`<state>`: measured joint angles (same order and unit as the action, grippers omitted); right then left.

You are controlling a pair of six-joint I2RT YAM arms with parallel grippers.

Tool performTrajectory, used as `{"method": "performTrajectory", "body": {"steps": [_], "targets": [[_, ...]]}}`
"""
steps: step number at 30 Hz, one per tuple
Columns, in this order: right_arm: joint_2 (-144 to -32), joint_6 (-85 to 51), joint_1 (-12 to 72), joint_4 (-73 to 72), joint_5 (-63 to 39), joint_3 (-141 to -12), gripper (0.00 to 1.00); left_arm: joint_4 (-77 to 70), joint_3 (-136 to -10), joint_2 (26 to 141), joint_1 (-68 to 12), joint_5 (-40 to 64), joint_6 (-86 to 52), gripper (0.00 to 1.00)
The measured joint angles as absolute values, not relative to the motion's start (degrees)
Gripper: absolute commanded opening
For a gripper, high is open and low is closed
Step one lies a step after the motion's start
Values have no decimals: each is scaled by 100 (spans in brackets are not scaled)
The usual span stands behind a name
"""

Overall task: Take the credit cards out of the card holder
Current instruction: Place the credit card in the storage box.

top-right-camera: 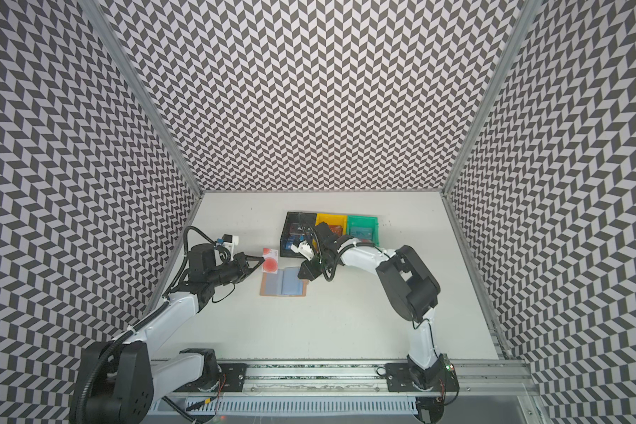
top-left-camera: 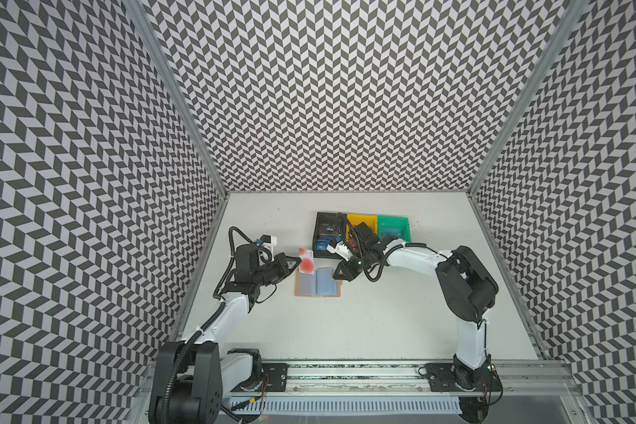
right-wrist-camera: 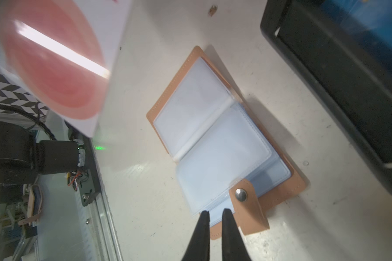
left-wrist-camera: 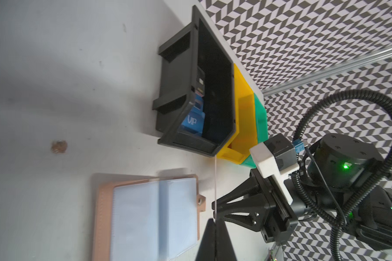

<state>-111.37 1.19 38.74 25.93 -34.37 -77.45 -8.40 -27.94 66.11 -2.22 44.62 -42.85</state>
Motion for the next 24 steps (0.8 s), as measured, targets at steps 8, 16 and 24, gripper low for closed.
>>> {"method": "performTrajectory", "body": {"steps": [8, 16, 24], "targets": [[-10586, 99, 3459, 2659, -4084, -7846, 31, -2569, -2311, 6886, -489, 5295, -5096, 0], [-10582, 75, 3216, 2543, -4941, -7758, 34, -3953, -2115, 7188, -716, 5531, -5631, 0], [-10582, -40, 3218, 2279, -5564, -7618, 35, -4442, -2027, 7363, -788, 5492, -5822, 0]]}}
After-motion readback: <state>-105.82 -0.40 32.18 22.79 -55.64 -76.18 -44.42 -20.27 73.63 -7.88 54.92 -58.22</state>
